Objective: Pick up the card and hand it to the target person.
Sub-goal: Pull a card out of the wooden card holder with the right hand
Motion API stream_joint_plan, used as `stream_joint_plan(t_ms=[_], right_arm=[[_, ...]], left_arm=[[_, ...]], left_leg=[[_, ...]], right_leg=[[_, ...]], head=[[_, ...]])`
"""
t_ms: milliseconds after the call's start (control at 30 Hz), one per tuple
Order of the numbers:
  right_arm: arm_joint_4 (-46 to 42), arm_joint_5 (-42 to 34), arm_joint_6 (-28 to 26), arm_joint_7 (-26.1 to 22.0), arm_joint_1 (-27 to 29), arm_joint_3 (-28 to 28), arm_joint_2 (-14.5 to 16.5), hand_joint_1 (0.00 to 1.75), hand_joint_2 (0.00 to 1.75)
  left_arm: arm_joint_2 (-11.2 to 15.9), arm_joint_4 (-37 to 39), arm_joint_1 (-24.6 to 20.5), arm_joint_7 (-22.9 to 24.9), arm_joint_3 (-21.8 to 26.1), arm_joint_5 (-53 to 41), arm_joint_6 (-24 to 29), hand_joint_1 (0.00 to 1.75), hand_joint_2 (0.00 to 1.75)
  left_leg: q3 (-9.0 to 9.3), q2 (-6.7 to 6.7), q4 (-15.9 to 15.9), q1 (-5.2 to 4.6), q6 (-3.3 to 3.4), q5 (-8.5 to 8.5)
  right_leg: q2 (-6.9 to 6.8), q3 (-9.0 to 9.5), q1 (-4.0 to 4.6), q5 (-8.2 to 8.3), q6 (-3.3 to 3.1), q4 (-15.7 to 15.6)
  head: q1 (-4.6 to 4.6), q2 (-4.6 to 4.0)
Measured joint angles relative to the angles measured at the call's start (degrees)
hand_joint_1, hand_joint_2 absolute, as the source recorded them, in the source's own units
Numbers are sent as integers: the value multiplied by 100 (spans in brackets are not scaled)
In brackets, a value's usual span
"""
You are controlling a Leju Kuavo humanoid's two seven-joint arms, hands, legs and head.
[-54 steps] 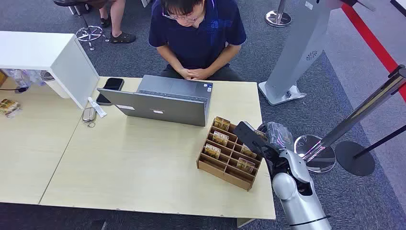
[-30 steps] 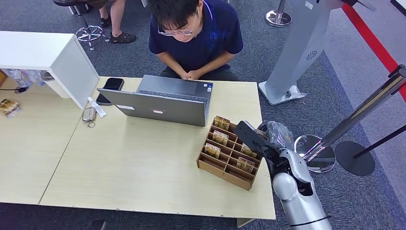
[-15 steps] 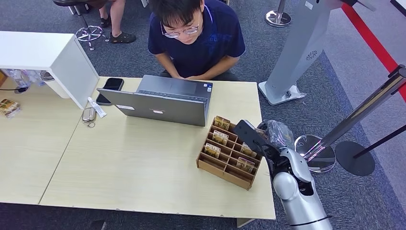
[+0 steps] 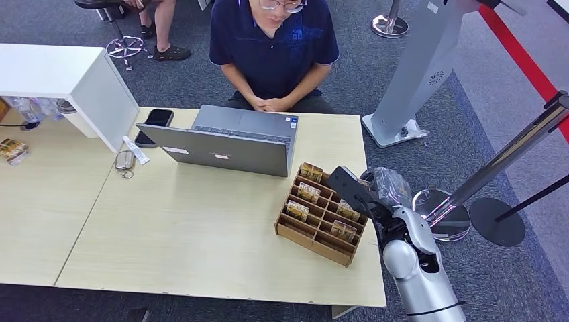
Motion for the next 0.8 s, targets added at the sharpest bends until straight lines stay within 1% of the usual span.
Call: stream_joint_plan(t_ms=[367,500,700,800], right_arm=[[-56,-77,-45,-27,2,4,0,148,175],[-273,-113,-81,-34,9,-7,-1,148,175],[-697,-144,-175,-34,24,-47,-2,154,175],[-930,-184,-227,-44,36,-97,-4,154,175]], left_arm=[[0,0,1,14,1,-22,7,0,0],[0,0,3,15,3,-22,25,0,0],[0,0,7,34,40,-20,48,0,0],[-1,0,12,64,73,-20,85,0,0]], left_leg=[[0,0,0,0,0,0],[0,0,1,0,0,0],[2,0,1,0,0,0],[2,0,1,0,0,0]], right_leg=[[0,0,0,0,0,0],[0,0,0,0,0,0],[0,0,0,0,0,0],[1,0,0,0,0,0]], head=[[0,1],[0,1],[0,1],[0,1]])
